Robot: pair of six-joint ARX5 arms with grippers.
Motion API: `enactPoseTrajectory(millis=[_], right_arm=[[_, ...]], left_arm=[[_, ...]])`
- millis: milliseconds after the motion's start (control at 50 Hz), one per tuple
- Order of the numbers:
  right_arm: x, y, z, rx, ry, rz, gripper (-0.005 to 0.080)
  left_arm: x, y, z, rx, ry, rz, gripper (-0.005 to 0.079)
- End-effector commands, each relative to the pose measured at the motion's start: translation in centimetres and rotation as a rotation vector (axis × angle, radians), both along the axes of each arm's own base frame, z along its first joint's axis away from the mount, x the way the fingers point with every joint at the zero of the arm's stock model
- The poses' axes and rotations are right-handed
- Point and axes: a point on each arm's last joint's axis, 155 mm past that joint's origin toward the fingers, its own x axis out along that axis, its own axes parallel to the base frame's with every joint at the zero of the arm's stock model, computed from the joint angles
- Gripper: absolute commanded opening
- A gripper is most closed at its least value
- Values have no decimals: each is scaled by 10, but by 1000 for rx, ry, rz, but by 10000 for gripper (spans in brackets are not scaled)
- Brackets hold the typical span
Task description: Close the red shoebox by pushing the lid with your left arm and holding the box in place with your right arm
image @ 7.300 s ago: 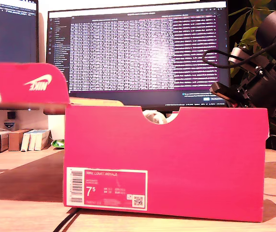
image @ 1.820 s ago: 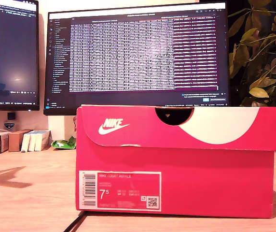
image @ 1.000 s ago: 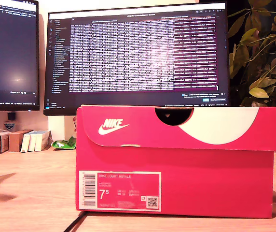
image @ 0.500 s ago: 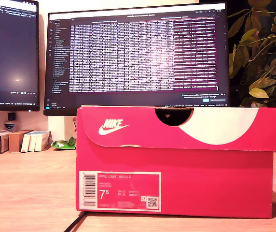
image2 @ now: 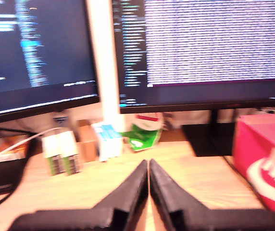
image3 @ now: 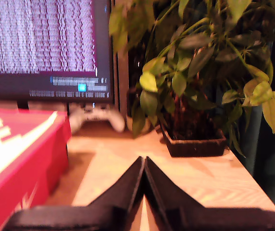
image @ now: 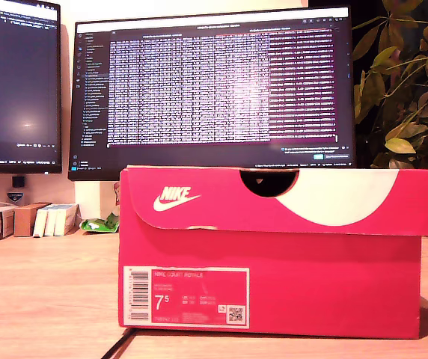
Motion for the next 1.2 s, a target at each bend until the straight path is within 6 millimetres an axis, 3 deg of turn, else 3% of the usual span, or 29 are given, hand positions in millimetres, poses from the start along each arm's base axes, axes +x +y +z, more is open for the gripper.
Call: enactPoseTrajectory(millis=[0, 140, 600, 800, 1180], right_arm=[[1, 0, -10, -9, 19, -8, -13], [-1, -3, -23, -36, 74, -28, -13], [-6, -5, -66, -12, 222, -50, -12], [-6, -3, -65, -1, 220, -44, -13], [-6, -17, -62, 4, 202, -120, -12]], left_arm=[[1, 0, -9, 2, 13, 0, -19], [1, 4, -14, 3, 35, 22, -19], [2, 10, -65, -38, 187, 62, -19], [4, 8, -88, -65, 227, 57, -19], [4, 5, -90, -66, 226, 41, -19]])
